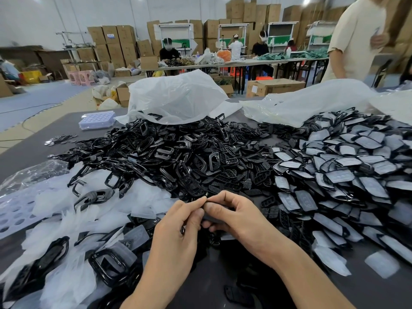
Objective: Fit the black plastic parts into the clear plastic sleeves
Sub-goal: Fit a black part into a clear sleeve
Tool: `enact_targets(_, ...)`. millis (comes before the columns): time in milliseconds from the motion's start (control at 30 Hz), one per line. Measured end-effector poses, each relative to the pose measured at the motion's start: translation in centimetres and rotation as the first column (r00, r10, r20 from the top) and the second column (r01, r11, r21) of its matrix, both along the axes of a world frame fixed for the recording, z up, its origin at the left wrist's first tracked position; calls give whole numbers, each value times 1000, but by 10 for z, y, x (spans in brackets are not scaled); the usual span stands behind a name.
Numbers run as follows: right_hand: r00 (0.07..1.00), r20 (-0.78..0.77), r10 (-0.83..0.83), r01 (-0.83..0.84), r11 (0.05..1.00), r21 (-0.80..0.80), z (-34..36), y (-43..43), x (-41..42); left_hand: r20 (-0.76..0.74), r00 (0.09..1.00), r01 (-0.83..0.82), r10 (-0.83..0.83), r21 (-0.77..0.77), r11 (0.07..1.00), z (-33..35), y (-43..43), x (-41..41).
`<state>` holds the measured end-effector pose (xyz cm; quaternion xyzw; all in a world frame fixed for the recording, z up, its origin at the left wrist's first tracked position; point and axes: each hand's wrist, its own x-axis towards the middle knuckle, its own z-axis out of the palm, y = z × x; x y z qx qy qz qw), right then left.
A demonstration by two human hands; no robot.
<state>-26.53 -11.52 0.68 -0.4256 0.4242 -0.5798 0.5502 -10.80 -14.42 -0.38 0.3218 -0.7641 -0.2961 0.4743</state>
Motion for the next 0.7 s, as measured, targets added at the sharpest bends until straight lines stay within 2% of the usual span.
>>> enact_targets(267, 996, -91, -9, 7, 1000, -20, 4, 4, -2, 117, 993, 2, 17, -155, 988, 1, 4, 3)
enact_targets(533, 983, 2, -184, 184, 982, -42, 5, 1, -1, 348, 933, 47, 92, -373, 927, 5, 9, 5)
enact_targets(700, 972, 29, -233, 234, 972, -15, 5, 1, -2, 447, 895, 187, 10, -394, 900, 1, 16, -5)
